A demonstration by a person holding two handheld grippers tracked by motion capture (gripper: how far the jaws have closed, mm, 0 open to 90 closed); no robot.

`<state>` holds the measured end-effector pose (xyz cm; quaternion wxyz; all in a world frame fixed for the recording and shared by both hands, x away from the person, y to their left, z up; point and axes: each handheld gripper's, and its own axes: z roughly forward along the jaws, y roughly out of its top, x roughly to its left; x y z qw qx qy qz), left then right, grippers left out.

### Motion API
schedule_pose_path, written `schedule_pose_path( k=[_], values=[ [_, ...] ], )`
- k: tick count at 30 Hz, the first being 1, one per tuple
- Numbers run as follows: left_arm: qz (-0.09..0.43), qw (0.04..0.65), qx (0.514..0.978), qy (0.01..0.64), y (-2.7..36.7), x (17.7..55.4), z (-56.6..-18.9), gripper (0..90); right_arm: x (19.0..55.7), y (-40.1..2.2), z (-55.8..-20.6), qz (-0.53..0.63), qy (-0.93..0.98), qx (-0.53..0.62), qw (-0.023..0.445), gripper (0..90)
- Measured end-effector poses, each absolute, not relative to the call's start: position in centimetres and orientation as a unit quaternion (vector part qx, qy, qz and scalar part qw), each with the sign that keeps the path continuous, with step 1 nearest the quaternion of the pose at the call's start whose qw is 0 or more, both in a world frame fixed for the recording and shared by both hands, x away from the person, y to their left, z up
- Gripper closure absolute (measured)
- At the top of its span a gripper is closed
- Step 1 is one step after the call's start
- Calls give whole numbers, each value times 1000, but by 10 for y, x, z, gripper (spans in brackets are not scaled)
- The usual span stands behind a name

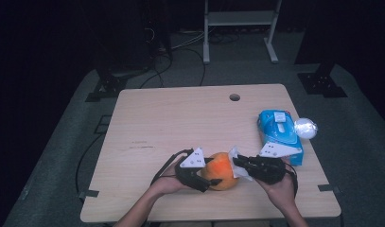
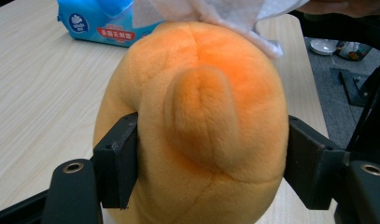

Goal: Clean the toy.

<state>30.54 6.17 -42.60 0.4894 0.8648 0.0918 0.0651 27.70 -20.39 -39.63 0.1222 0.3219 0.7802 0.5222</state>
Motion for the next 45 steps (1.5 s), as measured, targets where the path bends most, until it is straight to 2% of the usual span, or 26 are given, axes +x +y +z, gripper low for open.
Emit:
schedule_pose_path(
  k=[5,11,14,22,27,31,38,43,45],
  values=[
    [63,492,863,90,64,304,-428,284,271,-192,-391,519,792,293,133,827],
    [59,498,860,91,64,305,-430,284,279,-211,-393,507,781,328,158,829],
    [64,494,863,79,60,303,-430,282,278,-213,-395,512,777,335,146,829],
    [80,485,869,51,53,294,-432,278,266,-182,-388,532,793,279,102,830],
    [77,488,868,56,54,294,-432,279,276,-198,-392,505,796,307,135,830],
    [79,481,872,49,50,294,-431,279,280,-210,-397,511,785,328,125,831],
    [94,464,881,23,45,286,-430,279,271,-181,-392,529,794,286,91,831],
    [98,463,881,13,42,282,-431,279,275,-179,-394,517,799,291,98,832],
    [96,462,882,-3,42,280,-431,279,283,-188,-398,498,801,311,117,832]
  ],
)
